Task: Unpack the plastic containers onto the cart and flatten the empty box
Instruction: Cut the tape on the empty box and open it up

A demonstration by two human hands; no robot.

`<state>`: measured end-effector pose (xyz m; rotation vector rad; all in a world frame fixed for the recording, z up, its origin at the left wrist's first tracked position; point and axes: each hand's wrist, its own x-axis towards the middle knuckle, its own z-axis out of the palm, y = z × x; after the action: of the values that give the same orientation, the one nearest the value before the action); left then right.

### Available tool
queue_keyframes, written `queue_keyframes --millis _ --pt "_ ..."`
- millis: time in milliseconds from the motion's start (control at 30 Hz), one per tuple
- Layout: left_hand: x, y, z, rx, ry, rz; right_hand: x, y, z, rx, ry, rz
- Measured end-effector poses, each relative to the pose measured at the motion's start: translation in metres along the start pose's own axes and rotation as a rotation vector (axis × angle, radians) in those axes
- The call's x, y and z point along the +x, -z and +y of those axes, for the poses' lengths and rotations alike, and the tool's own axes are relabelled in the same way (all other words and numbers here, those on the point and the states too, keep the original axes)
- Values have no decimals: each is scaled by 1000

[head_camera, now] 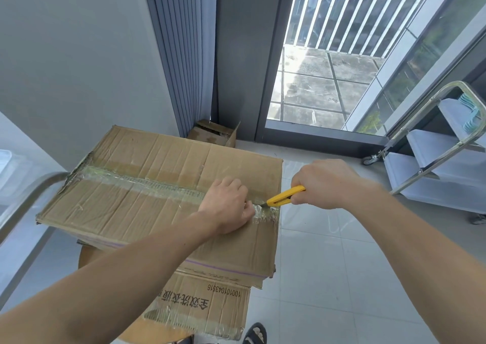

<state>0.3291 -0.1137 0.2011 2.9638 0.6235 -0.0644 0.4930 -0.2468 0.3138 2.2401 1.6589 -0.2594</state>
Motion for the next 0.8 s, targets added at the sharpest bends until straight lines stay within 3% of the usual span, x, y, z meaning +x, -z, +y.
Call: queue_keyframes --millis 800 --pt "5 -15 14 -23 -100 45 -54 -25 7 112 -244 -132"
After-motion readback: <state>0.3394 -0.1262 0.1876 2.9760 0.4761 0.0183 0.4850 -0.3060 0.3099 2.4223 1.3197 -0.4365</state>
